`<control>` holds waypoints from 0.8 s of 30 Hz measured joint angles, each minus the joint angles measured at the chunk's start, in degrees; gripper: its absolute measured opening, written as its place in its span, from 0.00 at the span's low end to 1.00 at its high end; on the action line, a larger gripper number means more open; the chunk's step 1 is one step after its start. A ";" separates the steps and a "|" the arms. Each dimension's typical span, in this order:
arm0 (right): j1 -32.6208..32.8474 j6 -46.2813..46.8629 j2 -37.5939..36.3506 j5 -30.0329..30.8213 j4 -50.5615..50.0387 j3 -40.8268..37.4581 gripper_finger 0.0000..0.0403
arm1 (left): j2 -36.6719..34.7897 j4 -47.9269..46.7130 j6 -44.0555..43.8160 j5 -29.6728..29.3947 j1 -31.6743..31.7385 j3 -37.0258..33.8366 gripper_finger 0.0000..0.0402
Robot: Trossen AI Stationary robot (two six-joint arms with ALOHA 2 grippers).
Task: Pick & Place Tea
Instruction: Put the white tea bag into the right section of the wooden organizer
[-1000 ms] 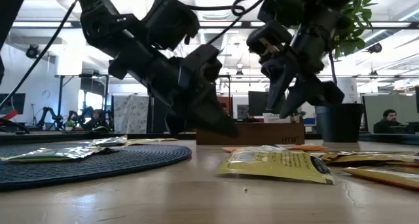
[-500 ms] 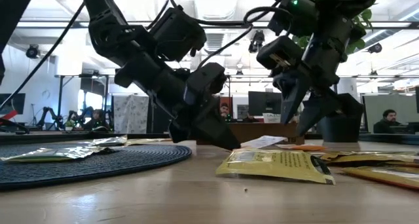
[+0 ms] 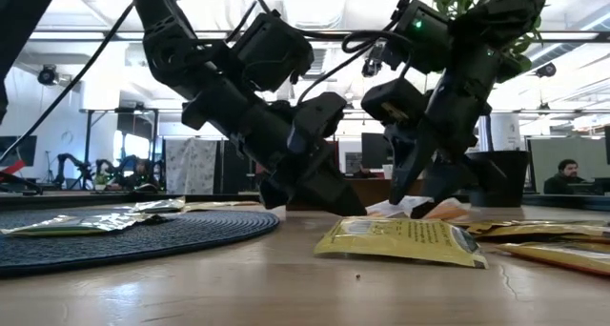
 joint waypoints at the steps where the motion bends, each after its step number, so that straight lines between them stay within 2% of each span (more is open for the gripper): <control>1: -0.01 -0.47 -0.05 0.11 -0.11 0.00 0.38 | 0.00 -0.08 -0.15 0.00 0.00 0.04 0.00; 9: -0.08 -2.58 -1.92 0.51 -1.50 0.00 0.31 | -0.09 -0.69 -0.75 0.11 0.02 -0.59 0.00; 16: -0.04 -5.77 -2.51 1.88 -1.41 0.01 0.08 | -0.45 -1.02 -0.84 0.42 0.02 0.02 0.00; 20: -0.07 -10.39 -5.40 4.88 -3.67 1.19 0.03 | -2.92 -2.78 -0.90 1.01 -0.02 -0.07 0.00; 24: -0.65 -19.34 -9.48 10.78 -14.17 4.53 0.03 | -8.76 -6.74 -1.15 -0.18 -0.07 0.03 0.00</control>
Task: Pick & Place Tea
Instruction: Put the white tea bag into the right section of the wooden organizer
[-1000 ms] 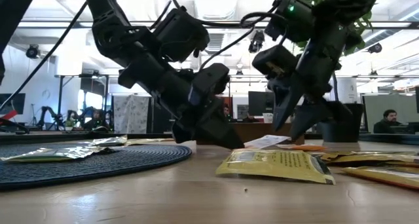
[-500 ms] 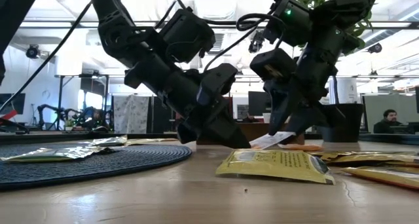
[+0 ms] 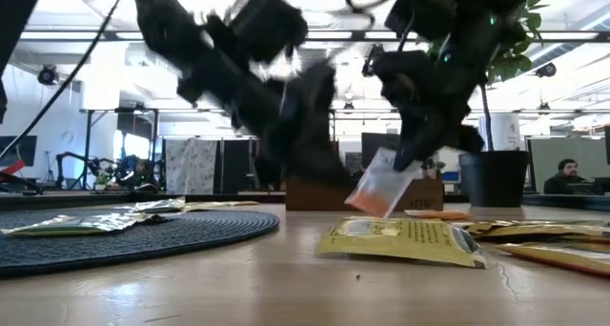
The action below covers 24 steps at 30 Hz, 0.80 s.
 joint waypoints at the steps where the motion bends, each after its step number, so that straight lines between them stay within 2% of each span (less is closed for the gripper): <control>1: -0.14 -2.39 -1.06 2.17 -3.70 1.29 0.03 | -1.62 -1.69 0.32 -1.23 0.00 -0.02 0.00; 5: -2.19 -12.67 -5.91 11.29 -19.98 8.32 0.03 | -7.53 -8.25 3.09 -9.06 0.01 -0.21 0.00; 9: -7.52 -29.07 -8.33 11.40 -28.93 14.87 0.03 | -13.24 -9.35 4.16 -14.92 0.15 -0.79 0.00; 12: -12.52 -40.55 -7.12 11.17 -33.25 19.10 0.03 | -16.13 -9.80 4.15 -16.91 0.15 -2.13 0.00; 16: -19.74 -52.31 -3.29 6.36 -36.79 23.43 0.02 | -19.27 -9.31 3.20 -17.52 0.13 -3.84 0.00; 19: -23.76 -57.75 -0.04 1.83 -37.97 25.46 0.02 | -20.07 -9.69 1.94 -17.54 0.13 -4.83 0.00; 24: -26.85 -64.32 4.62 -3.22 -39.34 28.66 0.02 | -21.12 -9.35 -1.71 -17.55 0.13 -6.28 0.00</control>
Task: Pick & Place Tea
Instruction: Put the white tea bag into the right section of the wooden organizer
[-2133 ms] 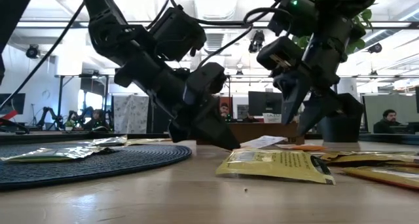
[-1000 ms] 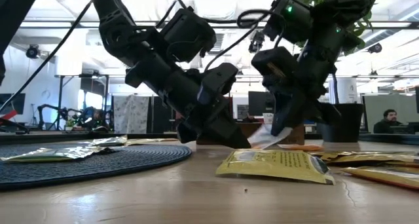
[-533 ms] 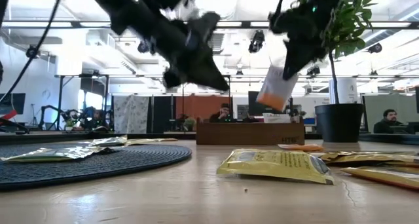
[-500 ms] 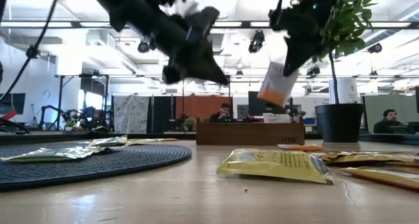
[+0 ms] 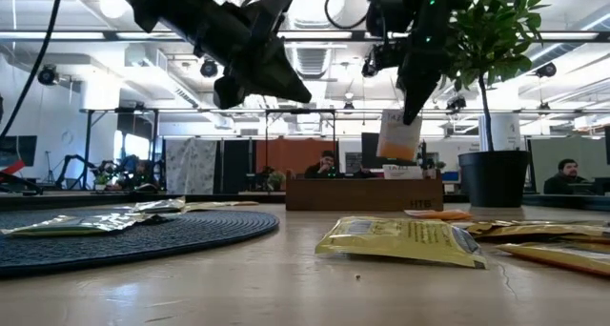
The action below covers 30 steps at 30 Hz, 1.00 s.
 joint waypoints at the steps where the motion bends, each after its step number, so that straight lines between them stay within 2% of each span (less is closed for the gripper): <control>1: -0.29 -0.99 0.94 -1.17 -0.69 0.63 0.02 | -0.10 -0.04 -0.69 0.01 0.00 -0.35 0.00; 4: -0.60 -3.82 3.67 -3.12 -3.05 1.93 0.02 | -0.22 -0.12 -1.87 0.01 0.00 -1.25 0.00; 14: -1.29 -7.93 10.05 -2.73 -3.82 2.22 0.02 | -0.30 0.05 -2.55 -1.19 0.00 -1.48 0.00; 25: -5.06 -7.25 11.81 -1.86 -1.92 2.18 0.03 | -0.30 0.07 -2.68 -1.48 0.00 -1.48 0.00; 30: -5.06 -7.27 11.71 -1.81 -1.85 2.16 0.09 | -0.30 0.07 -2.70 -1.81 0.00 -1.48 0.00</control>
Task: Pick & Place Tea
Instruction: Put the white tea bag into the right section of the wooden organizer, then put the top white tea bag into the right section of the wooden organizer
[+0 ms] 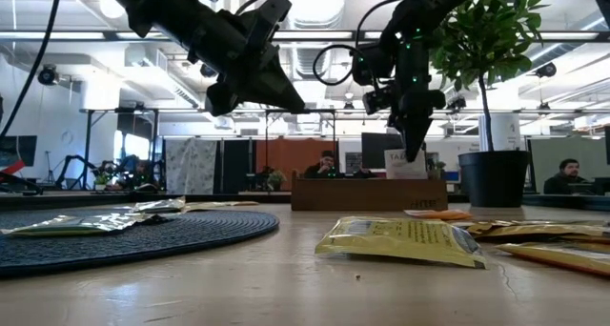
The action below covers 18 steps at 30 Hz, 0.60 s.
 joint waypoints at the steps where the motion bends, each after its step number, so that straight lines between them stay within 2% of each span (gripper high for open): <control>1: 0.00 0.00 -0.01 0.04 0.00 -0.02 0.11 | 0.00 0.00 0.00 -0.27 0.00 0.00 0.00; 4: 0.00 0.04 -0.01 0.56 0.09 -0.04 0.18 | -0.01 0.00 -0.02 -1.16 -0.01 0.00 0.00; 8: 0.01 0.65 -0.20 4.80 0.14 0.43 0.27 | -0.02 0.01 -0.02 -1.24 -0.02 0.00 0.00; 13: 0.05 2.50 -2.98 6.47 1.02 2.18 0.30 | -0.02 0.03 -0.04 -1.24 -0.02 0.00 0.00; 16: 0.29 4.48 -5.70 4.65 1.01 2.59 0.29 | 0.11 0.75 0.11 -1.16 0.00 0.00 0.00; 18: 0.29 8.11 -7.71 -0.40 0.64 2.05 0.28 | 0.57 1.79 0.76 -0.91 -0.02 0.00 0.00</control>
